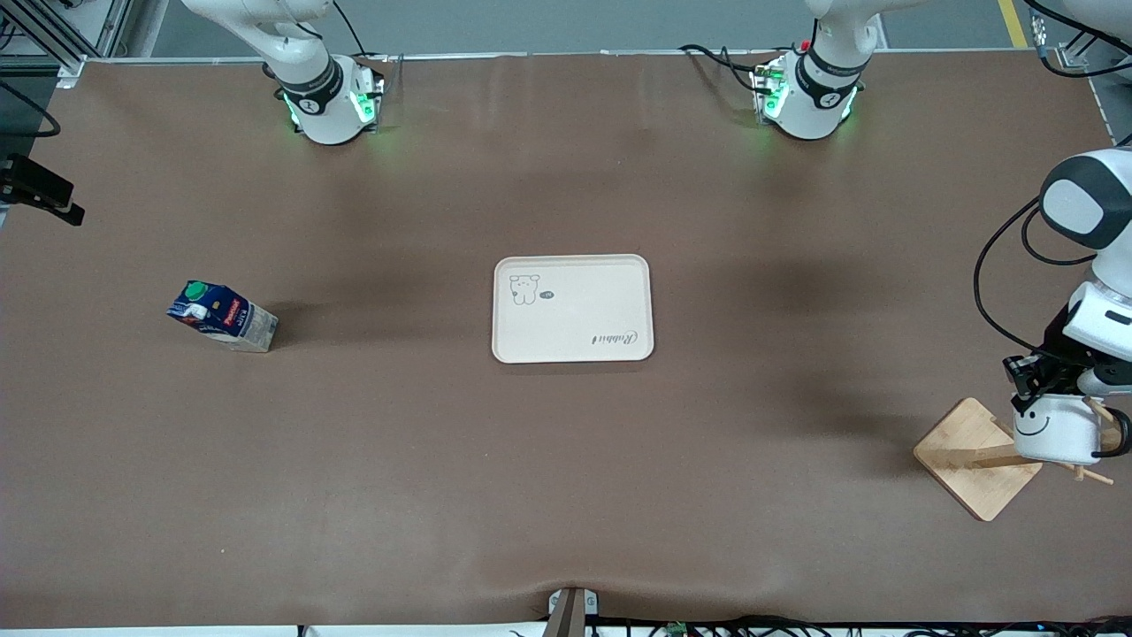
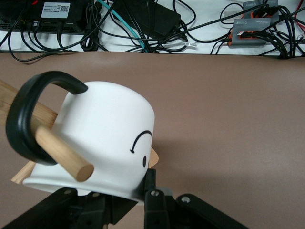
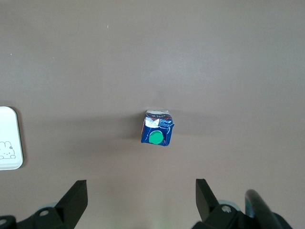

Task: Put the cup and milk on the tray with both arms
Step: 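Close the left gripper on the rim of the white mug, then lift the white mug off the stand peg with the left gripper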

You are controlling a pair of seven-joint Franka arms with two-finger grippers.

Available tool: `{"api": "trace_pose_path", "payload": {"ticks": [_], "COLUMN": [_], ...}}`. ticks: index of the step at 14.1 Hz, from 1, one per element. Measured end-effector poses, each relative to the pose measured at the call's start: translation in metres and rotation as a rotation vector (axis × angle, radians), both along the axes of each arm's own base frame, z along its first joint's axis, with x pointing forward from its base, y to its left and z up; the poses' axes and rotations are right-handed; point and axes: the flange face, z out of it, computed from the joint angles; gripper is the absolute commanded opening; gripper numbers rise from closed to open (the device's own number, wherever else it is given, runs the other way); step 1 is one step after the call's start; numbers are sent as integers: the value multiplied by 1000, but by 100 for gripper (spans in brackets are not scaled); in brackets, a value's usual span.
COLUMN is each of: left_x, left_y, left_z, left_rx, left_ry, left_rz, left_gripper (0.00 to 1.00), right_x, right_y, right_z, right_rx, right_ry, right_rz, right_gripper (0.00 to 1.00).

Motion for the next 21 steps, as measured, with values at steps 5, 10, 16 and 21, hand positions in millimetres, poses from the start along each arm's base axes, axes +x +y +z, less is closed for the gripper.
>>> {"api": "trace_pose_path", "payload": {"ticks": [5, 10, 16, 21], "left_x": [0, 0, 5, 4], "left_y": [-1, -2, -9, -21], "left_z": [0, 0, 16, 35], "left_rx": [-1, -4, -19, -32], "left_ry": [2, 19, 79, 135], "left_rz": [-1, -5, -23, -50], "left_gripper": [0, 0, 0, 0], "right_x": [0, 0, 0, 1], "right_y": [0, 0, 0, 0], "right_z": [0, 0, -1, -2], "right_rx": [0, 0, 0, 0], "right_ry": [0, 0, 1, 3], "right_rz": [0, 0, 0, 0], "right_gripper": [100, 100, 100, 100]}}
